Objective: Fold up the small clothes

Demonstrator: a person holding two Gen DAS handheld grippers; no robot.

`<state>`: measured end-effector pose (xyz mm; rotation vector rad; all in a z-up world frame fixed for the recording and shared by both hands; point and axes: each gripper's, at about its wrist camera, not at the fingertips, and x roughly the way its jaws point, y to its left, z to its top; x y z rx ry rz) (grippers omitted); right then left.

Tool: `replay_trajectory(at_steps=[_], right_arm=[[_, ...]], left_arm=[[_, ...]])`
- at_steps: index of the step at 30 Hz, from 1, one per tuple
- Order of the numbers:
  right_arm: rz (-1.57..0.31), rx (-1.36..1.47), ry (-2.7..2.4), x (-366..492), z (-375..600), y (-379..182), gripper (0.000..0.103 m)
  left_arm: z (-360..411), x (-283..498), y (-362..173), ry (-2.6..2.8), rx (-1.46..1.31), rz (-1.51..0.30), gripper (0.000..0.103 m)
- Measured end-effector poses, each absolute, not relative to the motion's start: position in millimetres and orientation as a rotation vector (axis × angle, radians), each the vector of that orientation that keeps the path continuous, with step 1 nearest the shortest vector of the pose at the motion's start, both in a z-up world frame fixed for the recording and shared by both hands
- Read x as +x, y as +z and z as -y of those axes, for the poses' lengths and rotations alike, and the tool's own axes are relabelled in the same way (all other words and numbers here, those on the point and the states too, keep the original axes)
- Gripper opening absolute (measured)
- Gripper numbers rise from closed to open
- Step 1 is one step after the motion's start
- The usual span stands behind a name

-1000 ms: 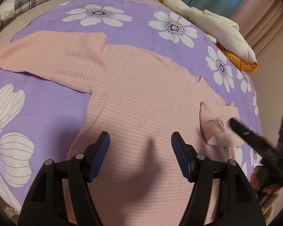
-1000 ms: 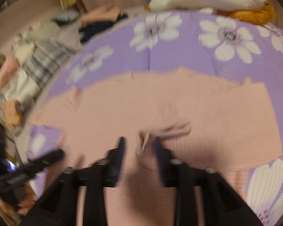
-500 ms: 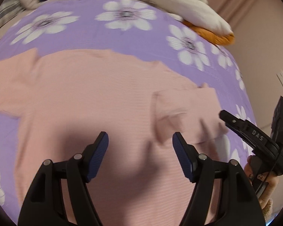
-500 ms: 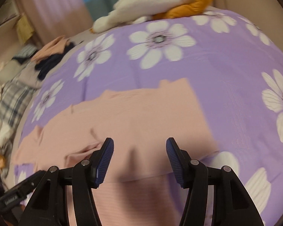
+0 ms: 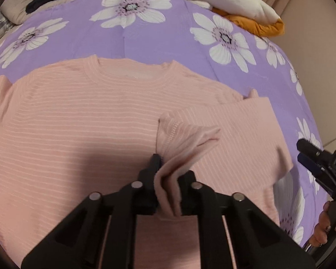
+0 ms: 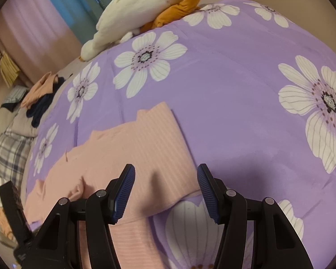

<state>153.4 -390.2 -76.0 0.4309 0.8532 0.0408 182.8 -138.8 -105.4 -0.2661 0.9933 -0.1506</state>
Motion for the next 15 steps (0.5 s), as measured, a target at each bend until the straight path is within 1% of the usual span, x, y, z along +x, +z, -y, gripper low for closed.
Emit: replay_trajectory(at_steps=[3, 10, 15], right_arm=[[-0.857, 0.442, 0.039, 153.5, 393.3, -78.1, 0.057], [-0.849, 0.460, 0.051, 153.1, 396.1, -77.3, 0.057], [-0.852, 0.467, 0.083, 156.1, 391.6, -77.9, 0.057]], left_arm=[[129.9, 182.1, -91.7, -0.122, -0.297, -0.950, 0.005], [99.6, 177.7, -45.5, -0.077, -0.331, -0.816, 0.004], [64.7, 177.8, -28.0, -0.024, -0.355, -0.769, 0.004]])
